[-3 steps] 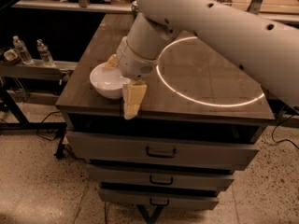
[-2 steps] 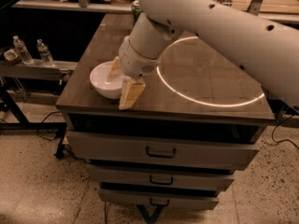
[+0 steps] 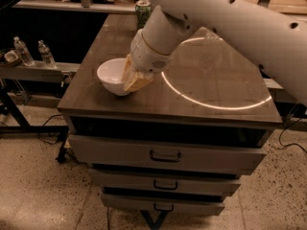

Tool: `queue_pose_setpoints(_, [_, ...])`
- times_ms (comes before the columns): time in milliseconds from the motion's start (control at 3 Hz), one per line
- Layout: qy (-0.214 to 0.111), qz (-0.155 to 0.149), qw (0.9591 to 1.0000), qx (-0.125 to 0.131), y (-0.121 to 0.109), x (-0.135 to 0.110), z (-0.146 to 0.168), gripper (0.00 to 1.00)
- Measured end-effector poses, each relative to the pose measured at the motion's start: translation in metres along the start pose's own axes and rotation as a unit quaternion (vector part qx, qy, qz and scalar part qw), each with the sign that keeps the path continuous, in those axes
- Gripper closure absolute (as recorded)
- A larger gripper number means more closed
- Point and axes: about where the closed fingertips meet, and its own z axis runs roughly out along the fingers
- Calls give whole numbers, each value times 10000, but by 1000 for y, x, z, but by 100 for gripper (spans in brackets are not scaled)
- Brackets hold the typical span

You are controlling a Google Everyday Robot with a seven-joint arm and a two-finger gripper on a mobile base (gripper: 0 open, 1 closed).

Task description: Move white bowl near water bottle

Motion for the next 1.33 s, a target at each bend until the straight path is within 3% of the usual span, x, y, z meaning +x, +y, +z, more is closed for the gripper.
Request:
queue_pose_setpoints(333, [2, 5, 10000, 4, 0, 0, 0, 100])
queue_pose_setpoints(667, [2, 5, 10000, 4, 0, 0, 0, 100])
queue_pose_setpoints(1000, [11, 117, 9997, 225, 4, 9, 0, 100])
queue_pose_setpoints(1333, [328, 159, 9968, 715, 1, 39, -24, 100])
